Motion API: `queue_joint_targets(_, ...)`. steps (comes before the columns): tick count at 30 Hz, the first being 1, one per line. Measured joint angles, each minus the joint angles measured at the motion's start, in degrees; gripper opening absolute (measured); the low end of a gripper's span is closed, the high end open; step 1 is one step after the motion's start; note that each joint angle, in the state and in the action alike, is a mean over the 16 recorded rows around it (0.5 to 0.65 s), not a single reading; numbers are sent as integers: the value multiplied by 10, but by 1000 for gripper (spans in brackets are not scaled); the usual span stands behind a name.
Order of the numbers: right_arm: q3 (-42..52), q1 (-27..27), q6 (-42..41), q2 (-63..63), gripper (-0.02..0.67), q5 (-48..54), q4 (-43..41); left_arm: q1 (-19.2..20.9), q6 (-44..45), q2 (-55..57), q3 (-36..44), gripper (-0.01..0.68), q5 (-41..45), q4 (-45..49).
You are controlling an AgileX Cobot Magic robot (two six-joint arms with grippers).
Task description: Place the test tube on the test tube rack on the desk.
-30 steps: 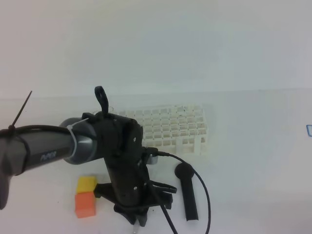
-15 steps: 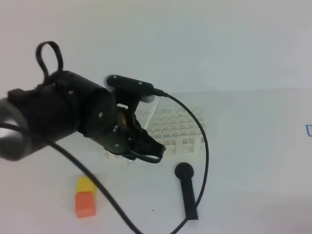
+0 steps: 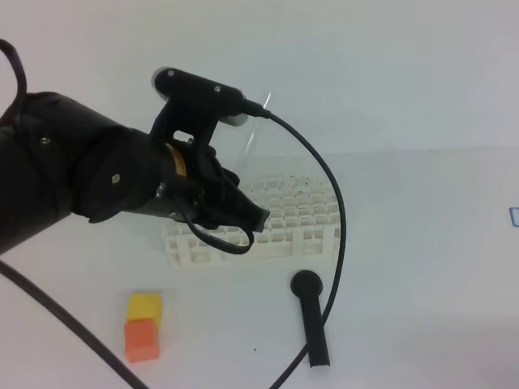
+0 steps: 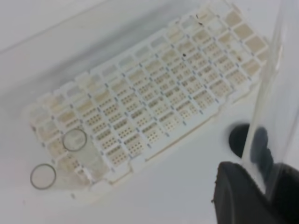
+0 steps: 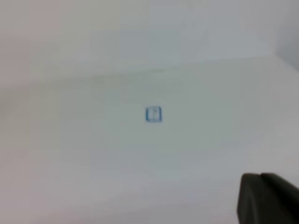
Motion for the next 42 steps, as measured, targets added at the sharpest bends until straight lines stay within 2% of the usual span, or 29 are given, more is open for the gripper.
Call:
queue_joint_targets(11,1,0,89,0,-1,-351,7,0,48,-24,0,-1,7,-100)
queue_joint_targets(15,-13,0,150,0,-1,-416,-27,0,46,-28,0,-1,-1,-138)
queue_joint_targets(20,-60,0,276,2,-1,-391,-159,0,65,-28,0,-1,-6,-177)
queue_joint_targets(25,-127,6,447,18,-1,-323,-385,0,129,-32,10,-1,-22,-228)
queue_joint_targets(29,-177,26,579,46,-1,-306,-574,0,263,-43,42,-1,-57,-341)
queue_joint_targets(34,-212,65,698,97,-1,-334,-743,-1,536,-64,113,-1,-101,-581)
queue_joint_targets(37,-219,89,738,126,-1,-362,-791,-1,723,-81,168,-1,-119,-750)
queue_joint_targets(42,-220,121,769,162,-1,-387,-803,-1,990,-105,252,-1,-99,-989)
